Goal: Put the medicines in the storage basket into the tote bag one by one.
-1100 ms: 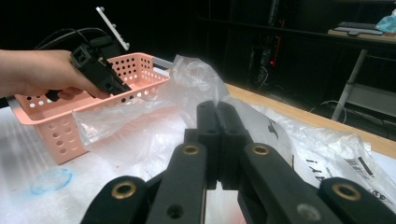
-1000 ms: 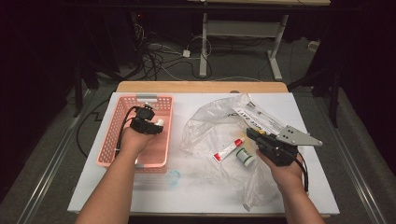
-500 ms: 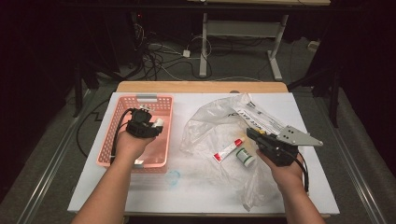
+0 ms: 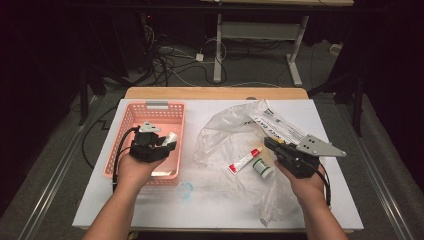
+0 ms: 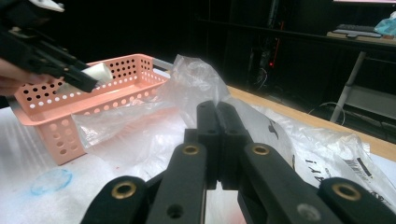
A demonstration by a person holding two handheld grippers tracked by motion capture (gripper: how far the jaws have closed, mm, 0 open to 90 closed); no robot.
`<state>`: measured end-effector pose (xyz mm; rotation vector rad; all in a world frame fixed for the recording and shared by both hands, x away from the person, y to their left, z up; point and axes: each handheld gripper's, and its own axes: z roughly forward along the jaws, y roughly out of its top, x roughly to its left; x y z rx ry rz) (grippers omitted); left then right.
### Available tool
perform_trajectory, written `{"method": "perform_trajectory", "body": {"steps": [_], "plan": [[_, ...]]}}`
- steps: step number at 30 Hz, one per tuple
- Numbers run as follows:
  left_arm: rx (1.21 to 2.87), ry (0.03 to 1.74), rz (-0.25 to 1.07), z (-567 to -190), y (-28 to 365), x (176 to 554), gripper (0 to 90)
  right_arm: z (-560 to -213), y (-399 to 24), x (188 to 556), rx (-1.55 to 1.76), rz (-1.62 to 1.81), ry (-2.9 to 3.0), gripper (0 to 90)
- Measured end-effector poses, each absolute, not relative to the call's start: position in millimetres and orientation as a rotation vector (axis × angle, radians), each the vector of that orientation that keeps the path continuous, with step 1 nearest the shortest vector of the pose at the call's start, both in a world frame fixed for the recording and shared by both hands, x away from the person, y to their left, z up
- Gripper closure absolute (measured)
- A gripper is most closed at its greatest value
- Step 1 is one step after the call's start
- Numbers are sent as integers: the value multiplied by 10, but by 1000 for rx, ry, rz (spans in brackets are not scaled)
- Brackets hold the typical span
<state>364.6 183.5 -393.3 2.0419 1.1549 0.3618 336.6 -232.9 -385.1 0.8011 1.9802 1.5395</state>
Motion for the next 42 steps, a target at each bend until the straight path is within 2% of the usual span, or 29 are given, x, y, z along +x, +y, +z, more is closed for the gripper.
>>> {"method": "perform_trajectory", "body": {"steps": [14, 21, 33, 42], "plan": [[2015, 975, 342, -3946, 1534, 3131, 579, -3862, -2325, 3367, 800, 1534, 1981, 900], [2042, 876, 286, -3975, 1239, 3044, 579, -3860, -2326, 3364, 797, 1534, 1982, 900], [2099, 789, 243, -4166, 550, 3176, 579, -3863, -2322, 3363, 804, 1538, 1984, 900], [2191, 767, 192, -4496, 31, 3339, 578, -3866, -2319, 3364, 803, 1540, 1985, 900]]}}
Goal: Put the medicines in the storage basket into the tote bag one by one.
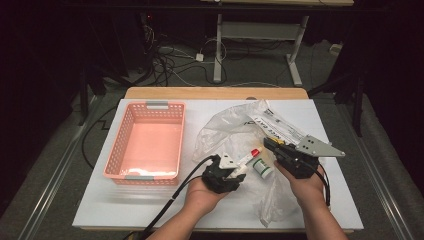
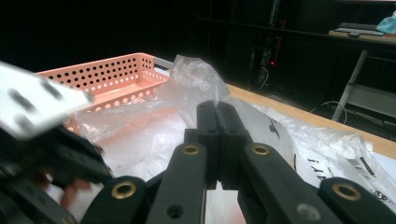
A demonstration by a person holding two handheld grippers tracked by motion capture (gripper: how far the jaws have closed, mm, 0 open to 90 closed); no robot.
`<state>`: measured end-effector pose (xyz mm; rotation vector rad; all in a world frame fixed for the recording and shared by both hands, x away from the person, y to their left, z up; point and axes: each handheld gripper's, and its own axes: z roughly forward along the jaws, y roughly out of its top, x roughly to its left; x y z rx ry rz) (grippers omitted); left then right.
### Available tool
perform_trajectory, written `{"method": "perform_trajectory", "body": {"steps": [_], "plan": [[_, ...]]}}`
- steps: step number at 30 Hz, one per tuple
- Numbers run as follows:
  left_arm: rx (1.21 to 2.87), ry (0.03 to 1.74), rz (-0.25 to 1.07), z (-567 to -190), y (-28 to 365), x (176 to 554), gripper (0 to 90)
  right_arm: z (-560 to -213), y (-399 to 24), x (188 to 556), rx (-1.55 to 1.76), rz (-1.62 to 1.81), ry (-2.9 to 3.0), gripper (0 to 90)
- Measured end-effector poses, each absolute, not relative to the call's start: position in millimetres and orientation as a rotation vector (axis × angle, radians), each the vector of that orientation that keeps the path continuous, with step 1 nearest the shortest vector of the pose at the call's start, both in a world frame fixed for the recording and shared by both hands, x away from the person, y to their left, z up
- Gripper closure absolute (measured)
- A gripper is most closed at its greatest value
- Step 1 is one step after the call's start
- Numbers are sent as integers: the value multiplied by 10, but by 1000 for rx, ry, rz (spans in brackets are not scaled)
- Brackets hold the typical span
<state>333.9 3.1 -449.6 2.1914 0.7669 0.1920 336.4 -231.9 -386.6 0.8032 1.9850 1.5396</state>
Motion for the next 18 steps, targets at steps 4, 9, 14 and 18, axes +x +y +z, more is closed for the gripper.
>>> {"method": "perform_trajectory", "body": {"steps": [4, 9, 14, 18], "plan": [[2229, 770, 162, -4636, -144, 3426, 577, -3864, -2322, 3363, 801, 1542, 1986, 900], [2248, 790, 162, -4720, -267, 3538, 577, -3862, -2326, 3366, 800, 1544, 1983, 900], [2219, 810, 194, -4698, -285, 3620, 577, -3858, -2322, 3362, 796, 1545, 1983, 900], [2186, 853, 262, -4658, -207, 3722, 578, -3856, -2325, 3359, 802, 1550, 1981, 900]]}}
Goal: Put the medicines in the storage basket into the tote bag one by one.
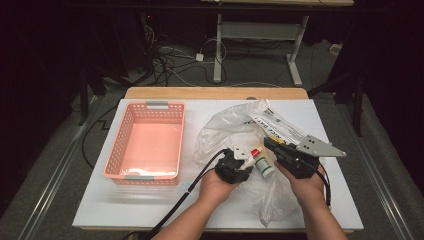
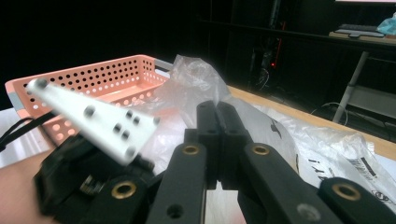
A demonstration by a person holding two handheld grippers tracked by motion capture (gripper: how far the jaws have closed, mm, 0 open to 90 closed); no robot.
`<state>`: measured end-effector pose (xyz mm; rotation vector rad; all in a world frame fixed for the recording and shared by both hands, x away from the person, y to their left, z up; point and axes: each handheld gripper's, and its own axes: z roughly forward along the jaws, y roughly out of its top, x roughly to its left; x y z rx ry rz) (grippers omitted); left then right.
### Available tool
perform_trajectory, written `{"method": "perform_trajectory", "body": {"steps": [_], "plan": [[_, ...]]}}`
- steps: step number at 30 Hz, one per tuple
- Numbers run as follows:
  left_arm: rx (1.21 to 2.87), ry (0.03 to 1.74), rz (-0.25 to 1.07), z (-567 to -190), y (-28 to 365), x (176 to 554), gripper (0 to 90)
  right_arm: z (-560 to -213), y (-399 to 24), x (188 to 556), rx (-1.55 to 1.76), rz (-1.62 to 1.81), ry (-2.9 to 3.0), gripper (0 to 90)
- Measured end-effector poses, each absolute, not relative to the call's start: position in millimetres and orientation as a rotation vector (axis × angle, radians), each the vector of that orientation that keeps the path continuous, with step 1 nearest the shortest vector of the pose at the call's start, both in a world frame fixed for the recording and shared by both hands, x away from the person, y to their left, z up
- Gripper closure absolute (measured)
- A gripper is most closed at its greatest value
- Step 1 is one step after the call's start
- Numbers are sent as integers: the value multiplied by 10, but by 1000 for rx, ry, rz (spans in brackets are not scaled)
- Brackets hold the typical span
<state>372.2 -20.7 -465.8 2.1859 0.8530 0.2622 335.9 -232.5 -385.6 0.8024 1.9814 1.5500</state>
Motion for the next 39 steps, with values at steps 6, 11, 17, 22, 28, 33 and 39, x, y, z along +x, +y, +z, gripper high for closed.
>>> {"method": "perform_trajectory", "body": {"steps": [6, 11, 17, 22, 28, 33, 39], "plan": [[2170, 925, 343, -4672, -184, 3916, 577, -3868, -2299, 3363, 791, 1545, 1991, 900], [2152, 967, 318, -4703, -171, 4024, 537, -3872, -2301, 3368, 788, 1546, 1994, 900], [2187, 917, 333, -4672, -166, 3917, 396, -3872, -2306, 3365, 793, 1548, 1993, 900], [2171, 841, 308, -4592, -69, 3689, 396, -3873, -2302, 3366, 786, 1543, 1992, 900], [2162, 806, 274, -4587, 188, 3358, 362, -3879, -2299, 3360, 803, 1537, 1996, 900], [2202, 836, 278, -4705, 375, 3147, 255, -3884, -2293, 3361, 797, 1533, 1997, 900], [2265, 907, 270, -4862, 394, 3104, 82, -3877, -2298, 3355, 807, 1532, 1996, 900]]}}
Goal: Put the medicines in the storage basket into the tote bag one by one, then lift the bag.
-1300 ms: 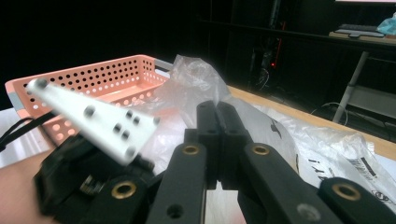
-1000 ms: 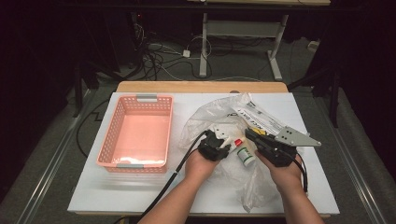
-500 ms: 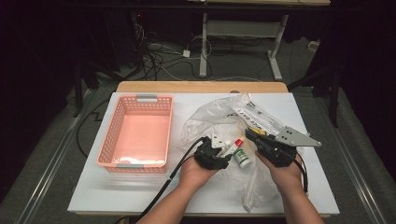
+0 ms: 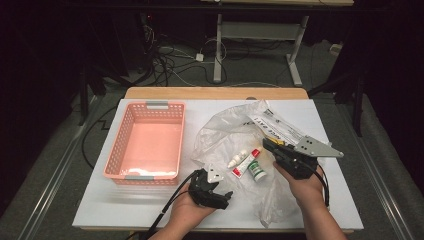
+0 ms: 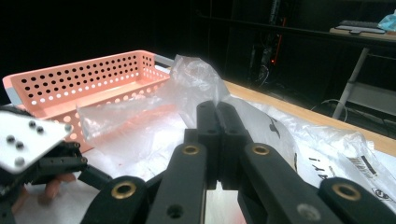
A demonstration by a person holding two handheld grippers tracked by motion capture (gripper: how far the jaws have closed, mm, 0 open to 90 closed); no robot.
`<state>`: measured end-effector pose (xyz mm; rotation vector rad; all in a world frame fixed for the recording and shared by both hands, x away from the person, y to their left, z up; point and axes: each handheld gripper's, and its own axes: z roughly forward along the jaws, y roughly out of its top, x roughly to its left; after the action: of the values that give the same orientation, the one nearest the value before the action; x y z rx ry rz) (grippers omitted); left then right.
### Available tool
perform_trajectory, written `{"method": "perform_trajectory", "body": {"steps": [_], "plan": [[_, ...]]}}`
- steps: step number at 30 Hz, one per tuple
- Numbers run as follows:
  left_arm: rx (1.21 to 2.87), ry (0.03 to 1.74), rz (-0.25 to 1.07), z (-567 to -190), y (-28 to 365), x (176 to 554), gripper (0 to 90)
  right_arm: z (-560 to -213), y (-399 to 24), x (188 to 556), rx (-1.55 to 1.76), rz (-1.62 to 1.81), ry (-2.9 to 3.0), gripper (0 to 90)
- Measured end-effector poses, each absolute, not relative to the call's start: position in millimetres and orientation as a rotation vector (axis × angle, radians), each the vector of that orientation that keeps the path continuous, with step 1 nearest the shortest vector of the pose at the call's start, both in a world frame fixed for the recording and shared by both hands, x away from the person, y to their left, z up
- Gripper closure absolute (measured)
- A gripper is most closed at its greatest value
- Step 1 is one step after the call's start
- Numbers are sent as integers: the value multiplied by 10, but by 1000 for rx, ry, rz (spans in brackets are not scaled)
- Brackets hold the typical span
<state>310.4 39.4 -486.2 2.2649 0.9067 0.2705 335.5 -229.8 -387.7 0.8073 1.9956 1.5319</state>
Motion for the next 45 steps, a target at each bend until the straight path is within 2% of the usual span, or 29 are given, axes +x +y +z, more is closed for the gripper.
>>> {"method": "perform_trajectory", "body": {"steps": [3, 6, 13, 16, 19, 21, 28, 33, 38, 45], "plan": [[2277, 892, 264, -4861, 360, 3117, 81, -3870, -2299, 3366, 806, 1538, 1989, 900], [2268, 876, 249, -4858, 366, 3120, 158, -3876, -2276, 3362, 810, 1532, 1997, 900], [2227, 881, 251, -4853, 350, 3112, 452, -3894, -2256, 3389, 813, 1521, 2002, 900], [2196, 933, 281, -4856, 355, 3133, 650, -3919, -2246, 3388, 820, 1519, 2011, 900], [2215, 900, 315, -4860, 321, 3121, 766, -3943, -2240, 3393, 819, 1514, 2020, 900], [2232, 867, 334, -4863, 293, 3104, 876, -3946, -2231, 3401, 821, 1518, 2022, 900], [2164, 869, 268, -4847, 392, 3117, 889, -3922, -2226, 3408, 822, 1529, 2007, 900], [2048, 849, 332, -4724, 481, 3062, 889, -3899, -2250, 3399, 821, 1545, 1982, 900], [1938, 804, 442, -4348, 529, 3050, 889, -3781, -2283, 3391, 813, 1573, 1937, 900], [1785, 760, 522, -3952, 548, 3175, 889, -3575, -2327, 3430, 806, 1572, 1854, 900]]}}
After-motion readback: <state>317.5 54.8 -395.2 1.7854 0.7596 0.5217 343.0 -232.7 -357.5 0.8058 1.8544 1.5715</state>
